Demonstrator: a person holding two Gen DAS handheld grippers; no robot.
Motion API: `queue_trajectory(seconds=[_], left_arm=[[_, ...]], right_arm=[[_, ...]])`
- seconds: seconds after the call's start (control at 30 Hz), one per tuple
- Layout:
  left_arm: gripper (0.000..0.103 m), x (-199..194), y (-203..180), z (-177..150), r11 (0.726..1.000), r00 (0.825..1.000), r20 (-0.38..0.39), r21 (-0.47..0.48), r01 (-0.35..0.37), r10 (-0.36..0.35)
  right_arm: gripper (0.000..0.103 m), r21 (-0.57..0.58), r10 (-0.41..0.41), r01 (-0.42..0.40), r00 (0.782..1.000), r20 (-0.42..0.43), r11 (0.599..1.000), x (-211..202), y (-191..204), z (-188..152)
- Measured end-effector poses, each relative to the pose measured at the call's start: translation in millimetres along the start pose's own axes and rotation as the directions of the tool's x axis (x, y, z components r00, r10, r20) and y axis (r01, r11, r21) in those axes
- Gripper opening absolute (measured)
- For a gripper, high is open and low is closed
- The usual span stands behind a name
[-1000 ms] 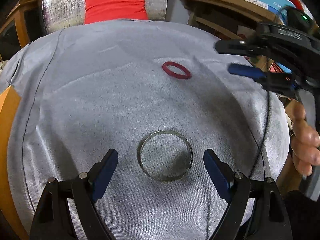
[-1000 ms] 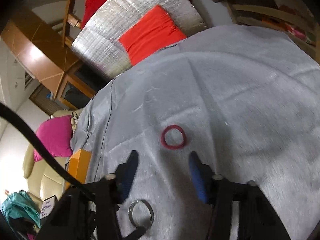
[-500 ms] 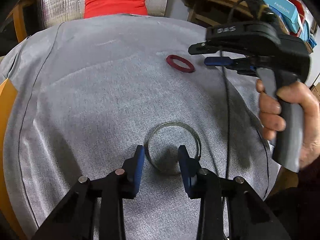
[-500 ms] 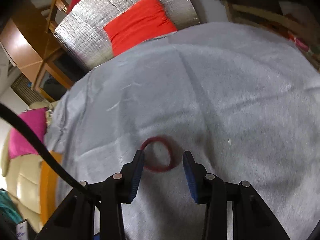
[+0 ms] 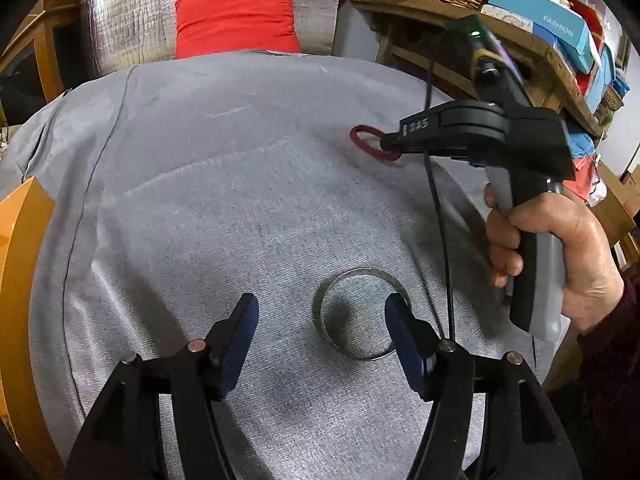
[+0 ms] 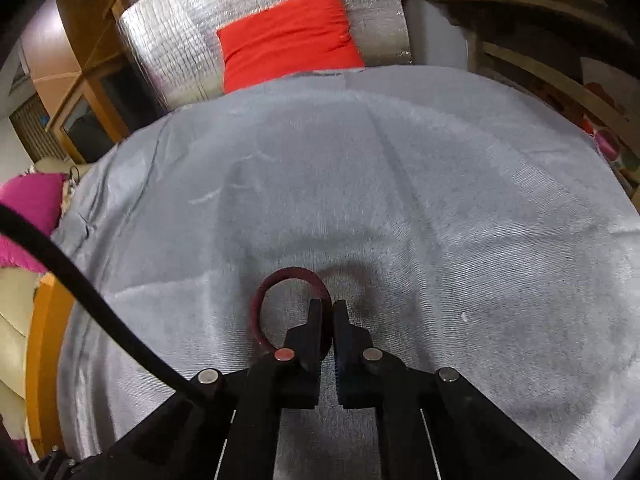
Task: Organize jewelry
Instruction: 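Close the left tool on the silver bangle and lift it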
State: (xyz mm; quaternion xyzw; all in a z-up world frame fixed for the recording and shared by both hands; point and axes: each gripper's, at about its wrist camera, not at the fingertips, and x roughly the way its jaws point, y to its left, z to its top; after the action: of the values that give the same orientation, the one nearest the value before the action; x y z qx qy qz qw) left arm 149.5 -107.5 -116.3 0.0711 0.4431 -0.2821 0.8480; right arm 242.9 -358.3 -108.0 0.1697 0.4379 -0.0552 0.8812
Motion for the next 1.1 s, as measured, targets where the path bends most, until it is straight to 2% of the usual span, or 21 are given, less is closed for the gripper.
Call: queue_trajectory(seconds=[0.1, 0.2, 0.47, 0.6, 1.1], left_arm=[[0.071, -1.9, 3.1, 0.0, 1.000, 1.000, 0.008, -0.002, 0.005, -0.005], [0.072, 0.2, 1.1, -0.8, 1.000, 1.000, 0.011, 0.000, 0.020, -0.020], [0.073, 0.7, -4.5, -2.1, 0.999, 0.999, 0.018, 0.024, 0.046, -0.047], [0.081, 1.5, -7.4, -1.4, 0.996, 0.996, 0.021, 0.024, 0.083, -0.084], [0.081, 52.5, -18.5, 8.4, 0.999, 0.996, -0.089, 0.018, -0.029, 0.031]], right_arm=[[0.005, 0.025, 0.031, -0.032, 0.999, 0.025, 0.999, -17.5, -3.5, -3.0], [0.005, 0.040, 0.069, -0.071, 0.997, 0.035, 0.997, -33.1, -5.6, -5.7], [0.005, 0.053, 0.108, -0.110, 0.993, 0.046, 0.993, -57.4, -13.3, -13.3], [0.005, 0.077, 0.123, -0.126, 0.992, 0.043, 0.989, -63.5, -26.2, -15.7], [0.005, 0.087, 0.144, -0.144, 0.990, 0.014, 0.986, -57.8, -33.3, -16.2]])
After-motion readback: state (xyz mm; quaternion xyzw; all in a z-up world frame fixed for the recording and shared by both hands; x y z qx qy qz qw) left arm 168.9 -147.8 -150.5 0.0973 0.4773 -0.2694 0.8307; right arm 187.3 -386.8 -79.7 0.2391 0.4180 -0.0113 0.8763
